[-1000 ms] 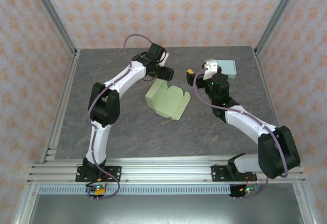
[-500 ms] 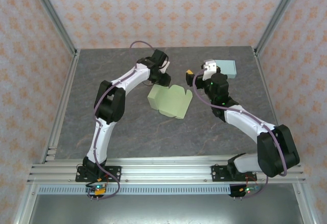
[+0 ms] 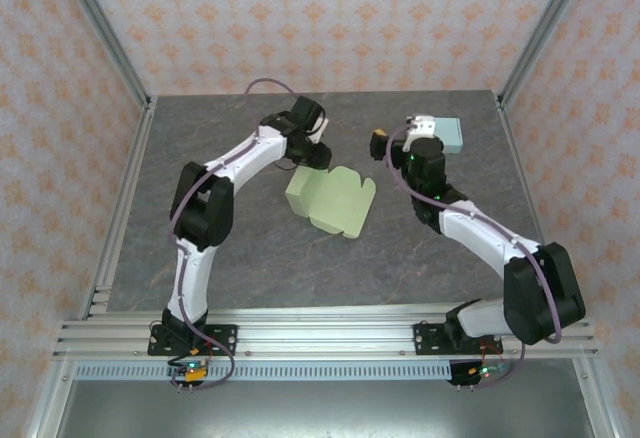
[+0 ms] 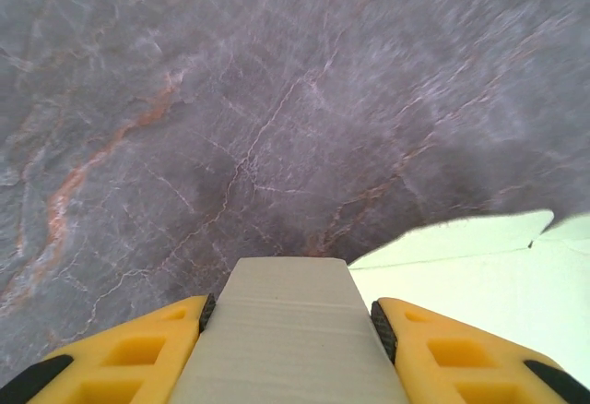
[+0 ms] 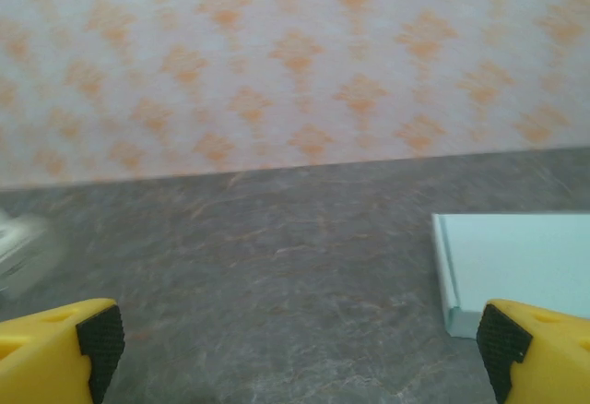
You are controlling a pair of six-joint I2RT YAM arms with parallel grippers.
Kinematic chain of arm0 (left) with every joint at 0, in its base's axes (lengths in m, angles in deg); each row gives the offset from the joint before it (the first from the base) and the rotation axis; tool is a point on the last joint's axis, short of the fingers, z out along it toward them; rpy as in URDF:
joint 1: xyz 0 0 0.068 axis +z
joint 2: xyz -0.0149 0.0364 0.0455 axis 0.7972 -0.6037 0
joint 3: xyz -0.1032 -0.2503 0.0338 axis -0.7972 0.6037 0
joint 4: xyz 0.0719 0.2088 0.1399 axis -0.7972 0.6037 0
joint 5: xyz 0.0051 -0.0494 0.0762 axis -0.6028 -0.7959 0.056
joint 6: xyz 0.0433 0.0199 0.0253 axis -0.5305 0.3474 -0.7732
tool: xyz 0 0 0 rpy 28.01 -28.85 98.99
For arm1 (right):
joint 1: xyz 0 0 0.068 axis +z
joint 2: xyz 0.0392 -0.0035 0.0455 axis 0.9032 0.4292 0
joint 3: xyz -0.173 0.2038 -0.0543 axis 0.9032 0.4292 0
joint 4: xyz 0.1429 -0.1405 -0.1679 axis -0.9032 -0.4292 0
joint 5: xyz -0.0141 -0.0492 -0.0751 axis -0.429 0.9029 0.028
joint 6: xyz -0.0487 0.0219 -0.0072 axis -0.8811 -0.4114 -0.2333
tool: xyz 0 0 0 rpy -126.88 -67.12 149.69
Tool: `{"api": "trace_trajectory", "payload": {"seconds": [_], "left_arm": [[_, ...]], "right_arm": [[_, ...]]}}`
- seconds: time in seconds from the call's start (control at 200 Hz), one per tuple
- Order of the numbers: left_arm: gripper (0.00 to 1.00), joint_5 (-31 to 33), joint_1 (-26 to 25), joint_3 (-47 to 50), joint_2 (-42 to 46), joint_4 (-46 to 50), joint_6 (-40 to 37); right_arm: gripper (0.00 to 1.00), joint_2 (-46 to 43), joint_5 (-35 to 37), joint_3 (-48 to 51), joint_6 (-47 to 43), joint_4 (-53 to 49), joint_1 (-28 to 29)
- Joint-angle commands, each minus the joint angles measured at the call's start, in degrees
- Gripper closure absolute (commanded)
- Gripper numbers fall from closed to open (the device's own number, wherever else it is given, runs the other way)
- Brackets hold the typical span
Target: Fold the paper box
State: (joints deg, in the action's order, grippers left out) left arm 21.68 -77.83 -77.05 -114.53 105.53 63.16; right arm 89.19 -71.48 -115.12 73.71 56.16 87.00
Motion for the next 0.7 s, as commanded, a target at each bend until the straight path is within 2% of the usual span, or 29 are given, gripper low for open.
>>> {"api": "trace_trajectory", "payload": {"seconds": [0.0, 0.07, 0.155, 0.24, 0.305, 0.42, 0.586, 0.696], "left_arm": [[0.63, -4.16, 3.46, 4.15, 7.31, -6.29, 5.75], [0.63, -5.34, 4.84, 6.67, 9.78, -8.9, 7.32], [0.63, -6.75, 6.43, 9.6, 11.99, -11.24, 9.35], [0.64, -10.11, 8.19, 13.66, 14.36, -16.16, 13.05], [0.64, -12.15, 9.1, 16.15, 14.96, -19.9, 15.45], [0.64, -13.56, 9.49, 17.38, 15.08, -21.44, 16.96], [0.64, -15.58, 9.37, 20.33, 15.67, -25.74, 19.16], [0.64, -17.27, 9.41, 21.7, 15.52, -27.9, 21.41]], "right_arm": [[0.0, 0.05, 5.83, -8.52, 16.45, -17.6, -1.27], [0.05, 0.71, -9.9, -10.58, 13.9, -21.67, -3.33], [0.06, 2.37, -22.96, -13.74, 13.48, -28.68, -5.19], [0.2, 5.86, -36.2, -15.68, 10.69, -33.43, -7.64], [0.22, 8.26, -44.06, -16.15, 9.71, -35.18, -8.74], [0.27, 11.79, -51.93, -16.59, 9.34, -36.5, -8.7], [0.26, 15.35, -59.9, -18.17, 10.57, -34.76, -8.55], [0.3, 18.22, -59.13, -20.28, 11.33, -36.01, -7.79]]}}
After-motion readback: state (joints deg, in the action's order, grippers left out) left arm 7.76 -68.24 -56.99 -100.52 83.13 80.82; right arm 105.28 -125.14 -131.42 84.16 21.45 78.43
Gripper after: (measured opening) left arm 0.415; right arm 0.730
